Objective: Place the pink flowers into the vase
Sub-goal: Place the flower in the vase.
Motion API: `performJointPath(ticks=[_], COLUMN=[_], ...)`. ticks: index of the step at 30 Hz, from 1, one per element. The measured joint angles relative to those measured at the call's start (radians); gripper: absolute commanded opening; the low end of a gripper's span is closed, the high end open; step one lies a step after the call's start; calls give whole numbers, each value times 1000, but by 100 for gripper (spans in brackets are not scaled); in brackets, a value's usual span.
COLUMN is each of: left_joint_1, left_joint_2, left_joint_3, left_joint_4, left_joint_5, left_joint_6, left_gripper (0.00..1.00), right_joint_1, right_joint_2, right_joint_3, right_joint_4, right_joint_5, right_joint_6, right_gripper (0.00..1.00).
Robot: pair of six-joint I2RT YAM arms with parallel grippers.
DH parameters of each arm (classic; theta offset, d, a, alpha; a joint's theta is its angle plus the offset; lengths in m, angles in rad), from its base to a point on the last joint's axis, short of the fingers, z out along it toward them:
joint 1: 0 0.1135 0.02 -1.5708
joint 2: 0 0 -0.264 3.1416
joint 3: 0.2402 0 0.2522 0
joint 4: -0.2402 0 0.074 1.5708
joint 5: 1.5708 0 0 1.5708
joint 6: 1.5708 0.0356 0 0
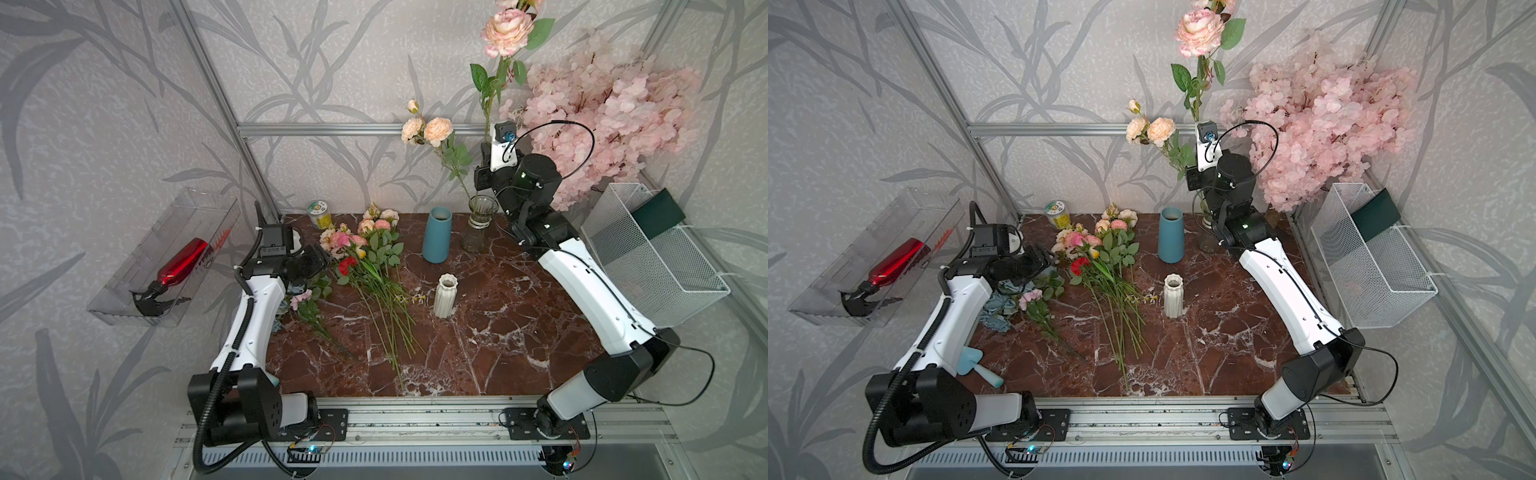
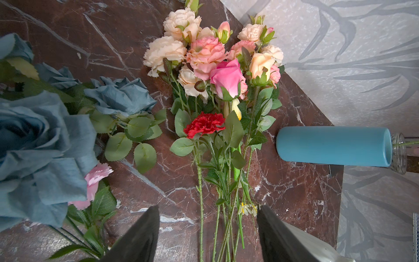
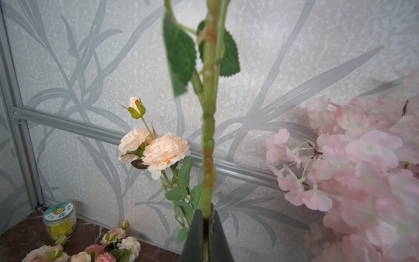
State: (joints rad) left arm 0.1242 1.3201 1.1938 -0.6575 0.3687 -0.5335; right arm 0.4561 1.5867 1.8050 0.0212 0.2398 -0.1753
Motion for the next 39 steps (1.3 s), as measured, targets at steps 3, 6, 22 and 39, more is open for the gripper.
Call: performJointPath(ticks=[3, 6, 22, 39], left_joint_1=[0, 2, -38, -166], left_joint_2=[0, 0, 7, 19], left_joint_3=[0, 0, 0, 0], left_joint_4=[0, 0, -13, -55], left_joint_5=[1, 2, -50, -201], left_joint_6=[0, 0, 11, 42], left_gripper=[69, 69, 67, 66], right_joint_1=[0, 0, -67, -108], right_joint_2=[0, 0, 1, 82], right_joint_3=[0, 0, 14, 116], right_joint_4=[4, 4, -36, -32], right_joint_5=[-4, -4, 11, -33], right_joint_6=[0, -2, -37, -16], right_gripper=[0, 0, 0, 0])
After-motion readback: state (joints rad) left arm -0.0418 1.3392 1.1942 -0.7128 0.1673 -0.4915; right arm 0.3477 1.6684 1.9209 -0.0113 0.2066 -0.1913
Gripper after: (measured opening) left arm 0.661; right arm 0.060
